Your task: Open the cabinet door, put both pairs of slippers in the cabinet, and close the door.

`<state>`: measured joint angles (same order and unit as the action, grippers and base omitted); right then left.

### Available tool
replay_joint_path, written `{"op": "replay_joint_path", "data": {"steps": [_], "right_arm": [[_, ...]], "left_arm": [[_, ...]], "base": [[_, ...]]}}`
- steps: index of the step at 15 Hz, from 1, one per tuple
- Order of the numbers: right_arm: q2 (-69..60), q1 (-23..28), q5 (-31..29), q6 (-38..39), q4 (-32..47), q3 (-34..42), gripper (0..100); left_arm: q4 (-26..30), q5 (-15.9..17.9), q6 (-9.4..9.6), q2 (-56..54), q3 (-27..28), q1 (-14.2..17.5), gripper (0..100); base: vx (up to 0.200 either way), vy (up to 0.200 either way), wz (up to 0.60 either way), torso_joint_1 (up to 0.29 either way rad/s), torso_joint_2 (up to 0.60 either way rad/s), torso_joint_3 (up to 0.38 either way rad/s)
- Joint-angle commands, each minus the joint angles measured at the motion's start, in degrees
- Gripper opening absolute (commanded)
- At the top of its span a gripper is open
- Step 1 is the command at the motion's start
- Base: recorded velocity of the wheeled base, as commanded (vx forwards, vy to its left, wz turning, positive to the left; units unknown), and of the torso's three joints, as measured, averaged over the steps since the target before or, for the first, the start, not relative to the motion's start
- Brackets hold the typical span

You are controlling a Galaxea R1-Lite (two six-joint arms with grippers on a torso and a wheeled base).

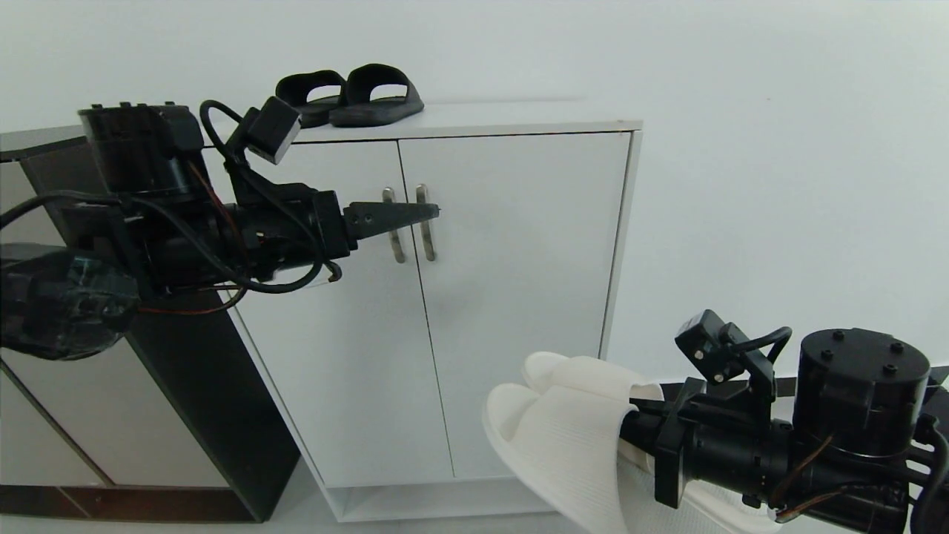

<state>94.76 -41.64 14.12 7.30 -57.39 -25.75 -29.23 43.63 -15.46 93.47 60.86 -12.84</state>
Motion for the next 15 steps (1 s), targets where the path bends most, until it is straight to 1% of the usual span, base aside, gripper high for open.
{"op": "replay_joint_path", "data": {"steps": [1, 2, 3, 7, 9, 12, 13, 15], "right_arm": [[0.1, 0.0, 0.0, 0.0, 0.0, 0.0, 0], [0.1, 0.0, 0.0, 0.0, 0.0, 0.0, 0], [0.1, 0.0, 0.0, 0.0, -0.1, 0.1, 0], [0.1, 0.0, 0.0, 0.0, 0.0, 0.1, 0], [0.1, 0.0, 0.0, 0.0, 0.0, 0.1, 0], [0.2, 0.0, 0.0, 0.0, -0.1, 0.1, 0], [0.3, 0.0, 0.0, 0.0, -0.1, 0.2, 0], [0.3, 0.0, 0.0, 0.0, -0.1, 0.2, 0]], "left_arm": [[0.0, 0.0, 0.34, 3.2, 1.9, 0.3, 100], [0.0, -0.1, 0.87, 4.4, 3.0, 0.3, 100], [0.0, -0.9, 0.96, 5.7, 4.2, 0.4, 100], [-0.1, -3.7, 0.96, 8.8, 7.2, 0.4, 100], [-0.1, -4.2, 0.96, 10.3, 8.4, 0.6, 100], [-0.3, -6.0, 0.96, 12.3, 10.1, 1.1, 100], [-0.7, -7.4, 0.96, 13.2, 10.4, 1.1, 100], [-0.8, -7.5, 0.96, 14.2, 11.1, 1.0, 100]], "base": [[0.0, 0.0, 0.0, 0.0, 0.0, 0.0], [0.0, 0.0, 0.0, 0.0, 0.0, 0.0], [0.0, 0.0, 0.0, 0.0, 0.0, 0.0], [0.0, 0.0, 0.0, 0.0, 0.0, 0.0], [0.0, 0.0, 0.0, 0.0, 0.0, 0.0], [0.0, 0.0, 0.0, 0.0, 0.0, 0.0], [0.0, 0.0, 0.0, 0.0, 0.0, 0.0], [0.0, 0.0, 0.0, 0.0, 0.0, 0.0]]}}
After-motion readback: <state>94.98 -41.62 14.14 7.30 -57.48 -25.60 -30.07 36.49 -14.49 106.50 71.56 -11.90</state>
